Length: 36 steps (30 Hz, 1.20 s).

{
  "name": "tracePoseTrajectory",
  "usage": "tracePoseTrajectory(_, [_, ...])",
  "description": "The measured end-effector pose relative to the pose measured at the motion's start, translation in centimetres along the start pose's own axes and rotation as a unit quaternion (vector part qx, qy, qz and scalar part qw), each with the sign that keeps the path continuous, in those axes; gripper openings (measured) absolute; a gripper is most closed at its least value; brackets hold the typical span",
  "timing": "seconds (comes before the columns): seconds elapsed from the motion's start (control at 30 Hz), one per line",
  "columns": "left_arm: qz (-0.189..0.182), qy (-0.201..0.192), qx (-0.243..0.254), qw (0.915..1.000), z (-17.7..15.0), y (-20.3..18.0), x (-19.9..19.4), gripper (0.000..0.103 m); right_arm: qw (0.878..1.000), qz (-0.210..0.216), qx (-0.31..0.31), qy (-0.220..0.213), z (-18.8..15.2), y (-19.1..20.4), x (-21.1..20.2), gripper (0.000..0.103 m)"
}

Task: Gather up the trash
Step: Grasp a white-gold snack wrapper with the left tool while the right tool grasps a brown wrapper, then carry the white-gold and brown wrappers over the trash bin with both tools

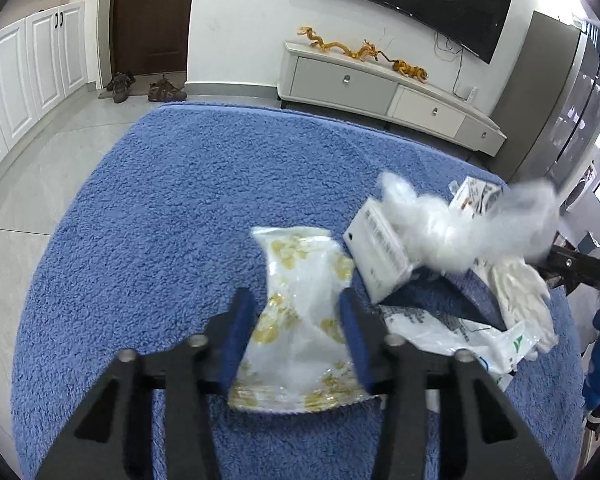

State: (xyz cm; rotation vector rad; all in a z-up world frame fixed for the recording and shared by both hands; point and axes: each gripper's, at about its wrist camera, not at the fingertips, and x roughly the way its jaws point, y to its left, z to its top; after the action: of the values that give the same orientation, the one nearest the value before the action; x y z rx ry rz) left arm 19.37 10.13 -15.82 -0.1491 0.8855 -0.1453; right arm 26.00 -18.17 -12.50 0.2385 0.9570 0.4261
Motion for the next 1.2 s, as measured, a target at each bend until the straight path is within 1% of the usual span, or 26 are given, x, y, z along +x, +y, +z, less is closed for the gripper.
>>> tracePoseTrajectory(0.07, [-0.006, -0.005, -0.005, 1.0000, -0.2, 0.4, -0.1, 0.028, 1.000, -0.002, 0.005, -0.004, -0.2, -0.5, -0.6, 0.039])
tracePoseTrajectory(0.1, [-0.009, -0.007, -0.009, 0.9999, 0.0, 0.4, -0.1, 0.024, 1.000, -0.003, 0.007, -0.005, -0.5, -0.7, -1.0, 0.034])
tracePoseTrajectory(0.13, [-0.012, -0.009, -0.013, 0.9998, 0.0, 0.6, -0.2, 0.022, 1.000, -0.007, 0.006, -0.007, -0.7, -0.7, -1.2, 0.030])
tracePoseTrajectory(0.2, [-0.010, -0.017, -0.012, 0.9997, -0.1, 0.6, -0.7, 0.018, 1.000, -0.016, -0.007, -0.019, -1.6, -0.6, -2.6, 0.027])
tracePoseTrajectory(0.27, [-0.003, -0.023, -0.010, 0.9997, -0.3, 0.4, -1.4, 0.018, 0.999, -0.019, -0.018, -0.025, -2.0, -0.3, -3.5, 0.026])
tracePoseTrajectory(0.37, [-0.003, -0.031, -0.013, 0.9994, -0.6, 0.3, -2.6, 0.017, 0.998, -0.022, -0.039, -0.032, -2.9, 0.3, -5.2, 0.024])
tracePoseTrajectory(0.5, [-0.001, -0.044, -0.012, 0.9989, -1.3, 0.3, -5.5, 0.016, 0.998, -0.014, -0.049, -0.048, -3.9, 0.8, -7.6, 0.024])
tracePoseTrajectory(0.57, [-0.002, -0.050, -0.011, 0.9987, -1.5, 0.2, -7.0, 0.015, 0.997, -0.002, -0.052, -0.056, -4.8, 0.9, -9.1, 0.024])
tracePoseTrajectory(0.73, [-0.016, -0.070, 0.007, 0.9974, -2.7, -0.8, -11.6, 0.014, 0.995, 0.049, -0.060, -0.065, -7.9, 1.3, -12.8, 0.023])
tracePoseTrajectory(0.8, [-0.031, -0.078, 0.019, 0.9963, -3.5, -1.8, -13.7, 0.014, 0.994, 0.061, -0.065, -0.066, -9.2, 1.5, -13.9, 0.023])
tracePoseTrajectory(0.87, [-0.044, -0.082, 0.027, 0.9953, -4.0, -2.7, -14.9, 0.014, 0.993, 0.067, -0.072, -0.069, -10.6, 1.9, -15.2, 0.021])
tracePoseTrajectory(0.9, [-0.059, -0.082, 0.032, 0.9944, -4.2, -3.5, -15.6, 0.014, 0.992, 0.068, -0.074, -0.072, -11.2, 2.0, -15.9, 0.018])
tracePoseTrajectory(0.93, [-0.072, -0.081, 0.035, 0.9935, -4.4, -4.1, -16.0, 0.014, 0.992, 0.070, -0.074, -0.075, -11.8, 2.0, -16.4, 0.018])
tracePoseTrajectory(1.03, [-0.099, -0.077, 0.051, 0.9908, -4.8, -6.5, -16.7, 0.014, 0.991, 0.076, -0.067, -0.089, -13.2, 1.7, -18.3, 0.017])
tracePoseTrajectory(1.1, [-0.114, -0.074, 0.071, 0.9882, -5.1, -8.7, -16.9, 0.014, 0.990, 0.074, -0.062, -0.099, -13.9, 1.4, -19.5, 0.015])
tracePoseTrajectory(1.2, [-0.134, -0.066, 0.100, 0.9836, -5.2, -12.1, -16.7, 0.014, 0.989, 0.076, -0.048, -0.116, -15.0, -0.2, -21.1, 0.014])
